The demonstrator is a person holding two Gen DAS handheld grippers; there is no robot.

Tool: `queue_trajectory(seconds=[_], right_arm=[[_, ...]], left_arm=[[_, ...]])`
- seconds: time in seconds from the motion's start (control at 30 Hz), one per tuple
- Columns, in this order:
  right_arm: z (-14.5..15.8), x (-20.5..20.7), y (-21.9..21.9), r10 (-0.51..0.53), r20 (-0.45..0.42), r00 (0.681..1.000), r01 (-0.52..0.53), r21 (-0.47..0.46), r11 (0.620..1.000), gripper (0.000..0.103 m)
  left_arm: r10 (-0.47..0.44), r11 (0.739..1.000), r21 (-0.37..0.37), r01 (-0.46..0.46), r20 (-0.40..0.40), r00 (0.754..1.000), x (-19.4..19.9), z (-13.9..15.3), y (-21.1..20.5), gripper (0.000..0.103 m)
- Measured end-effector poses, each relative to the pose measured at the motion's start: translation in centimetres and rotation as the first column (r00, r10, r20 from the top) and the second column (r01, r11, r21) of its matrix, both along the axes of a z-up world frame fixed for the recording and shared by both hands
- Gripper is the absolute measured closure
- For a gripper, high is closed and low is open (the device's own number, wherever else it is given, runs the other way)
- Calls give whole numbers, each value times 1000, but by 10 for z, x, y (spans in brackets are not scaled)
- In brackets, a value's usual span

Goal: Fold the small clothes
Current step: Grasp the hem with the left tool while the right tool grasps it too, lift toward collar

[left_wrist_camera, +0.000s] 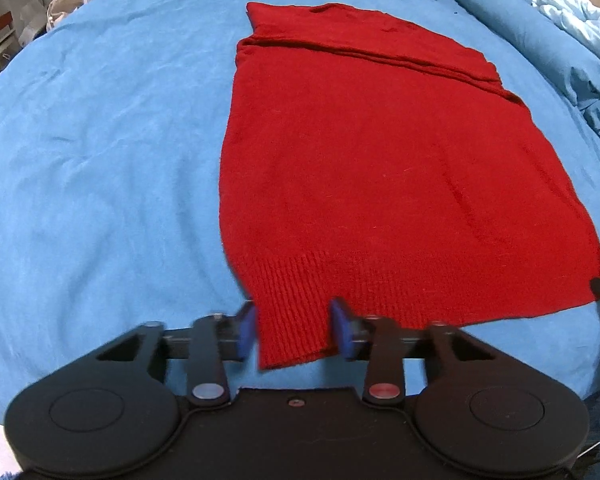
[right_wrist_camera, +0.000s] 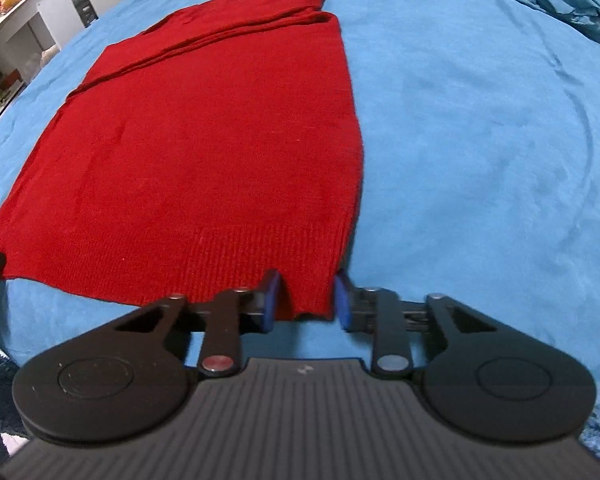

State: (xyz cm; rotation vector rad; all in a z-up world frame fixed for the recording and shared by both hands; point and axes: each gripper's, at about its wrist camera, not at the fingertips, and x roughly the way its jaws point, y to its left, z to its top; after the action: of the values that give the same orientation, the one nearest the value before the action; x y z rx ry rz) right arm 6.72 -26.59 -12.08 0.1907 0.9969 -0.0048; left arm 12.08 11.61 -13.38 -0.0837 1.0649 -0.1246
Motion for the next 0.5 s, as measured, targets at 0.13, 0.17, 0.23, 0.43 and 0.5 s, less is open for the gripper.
queue_trajectory(seconds=[0.13, 0.17, 0.23, 0.43, 0.5], right_arm=[[0, 2, 1, 4, 5, 1000, -4, 2, 1000, 81], [1, 1, 0, -2, 10, 1000, 2, 8, 1000, 82], [3, 1, -2, -14, 19, 1000, 14, 30, 999, 82], [29, 1, -13, -19, 85, 996, 11, 104, 995, 83], [45, 6, -20, -32, 120, 992, 14, 152, 988, 83]], left_arm=[[20, 999, -26, -21, -5, 1000, -1, 5, 3, 90], [26, 999, -30, -26, -6, 1000, -1, 6, 3, 91], [31, 999, -40, -31, -2, 1000, -3, 12, 3, 94], [30, 995, -92, -27, 37, 999, -3, 40, 4, 95], [39, 991, -133, -29, 66, 997, 4, 56, 8, 95]])
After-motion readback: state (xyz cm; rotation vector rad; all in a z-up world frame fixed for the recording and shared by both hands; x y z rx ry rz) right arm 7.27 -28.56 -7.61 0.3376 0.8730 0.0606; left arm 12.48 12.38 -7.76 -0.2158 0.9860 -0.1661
